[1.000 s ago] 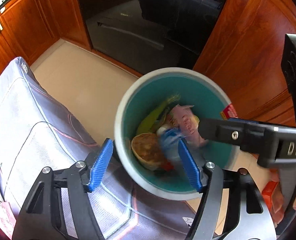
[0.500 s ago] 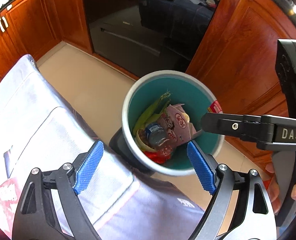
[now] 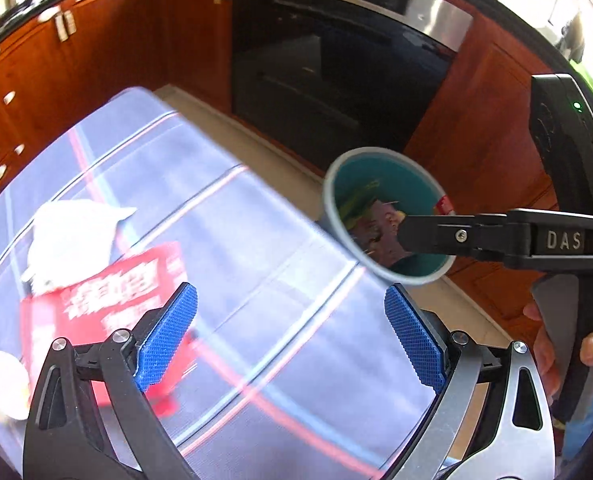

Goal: Collect trash
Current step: 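Return both tools to the table and grasp the red snack bag with the right tool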

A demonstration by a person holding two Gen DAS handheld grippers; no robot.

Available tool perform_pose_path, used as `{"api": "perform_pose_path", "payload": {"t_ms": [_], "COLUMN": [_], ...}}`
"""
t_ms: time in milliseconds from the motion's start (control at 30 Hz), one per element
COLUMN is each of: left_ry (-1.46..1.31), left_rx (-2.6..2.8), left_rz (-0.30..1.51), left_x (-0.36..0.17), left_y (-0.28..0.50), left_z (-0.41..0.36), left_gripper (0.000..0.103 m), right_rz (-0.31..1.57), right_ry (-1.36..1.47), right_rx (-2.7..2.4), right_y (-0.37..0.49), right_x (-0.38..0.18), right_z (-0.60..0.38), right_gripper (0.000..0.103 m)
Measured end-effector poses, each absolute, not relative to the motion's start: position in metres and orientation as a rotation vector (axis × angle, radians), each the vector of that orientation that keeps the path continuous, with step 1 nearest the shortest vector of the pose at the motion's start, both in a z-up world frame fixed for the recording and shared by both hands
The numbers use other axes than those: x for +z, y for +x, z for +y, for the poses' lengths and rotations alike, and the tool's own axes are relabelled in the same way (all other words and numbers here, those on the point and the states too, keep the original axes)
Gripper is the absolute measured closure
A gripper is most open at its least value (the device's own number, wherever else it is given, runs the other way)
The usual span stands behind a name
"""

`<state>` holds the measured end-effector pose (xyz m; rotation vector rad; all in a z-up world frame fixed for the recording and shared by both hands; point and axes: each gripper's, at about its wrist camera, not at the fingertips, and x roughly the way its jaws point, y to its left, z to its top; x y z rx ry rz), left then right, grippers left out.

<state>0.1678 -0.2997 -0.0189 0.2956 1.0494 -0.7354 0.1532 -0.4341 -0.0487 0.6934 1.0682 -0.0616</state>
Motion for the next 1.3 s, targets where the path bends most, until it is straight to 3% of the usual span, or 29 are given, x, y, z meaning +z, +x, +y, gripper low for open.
{"api": "perform_pose_path", "payload": {"t_ms": [433,667,833,933,1000,1167,1300], "left_ry": [0.130,0.015,0.011,0.000,-0.005,-0.002,-0.036], "left_rx": [-0.557,-0.550,-0.572,-0.584,-0.592,-0.611,-0.629], "left_rz": [1.027,1.097,1.115,1.122,1.130,1.136,1.133], "left_x": [-0.027,-0.052,-0.064,-0.068,-0.071,-0.074,-0.073], "left_y": [0.173,0.186,0.193,0.200,0.203,0.204,0.202], "left_z": [-0.128,-0.088,-0.085,-0.088,-0.090,-0.095,-0.092], "left_gripper": [0.007,0.006,0.006,0.006,0.006,0.006,0.006], "right_rz": [1.199,1.223,1.114,1.099,1.111,1.142,1.135], "right_ry": [0.556,0.500,0.371,0.340,0.340,0.345,0.347], "right_rx": [0.146,0.190,0.196,0.207,0.213,0.235,0.254], "right_y": [0.239,0.273,0.272,0.273,0.272,0.270,0.259], "right_x": [-0.063,-0.074,-0.050,-0.040,-0.041,-0.054,-0.056], "right_z": [-0.304,-0.265,-0.249,-0.243,-0.241,-0.236,-0.236], "right_gripper": [0.006,0.006,0.006,0.023,0.047,0.074,0.084]}}
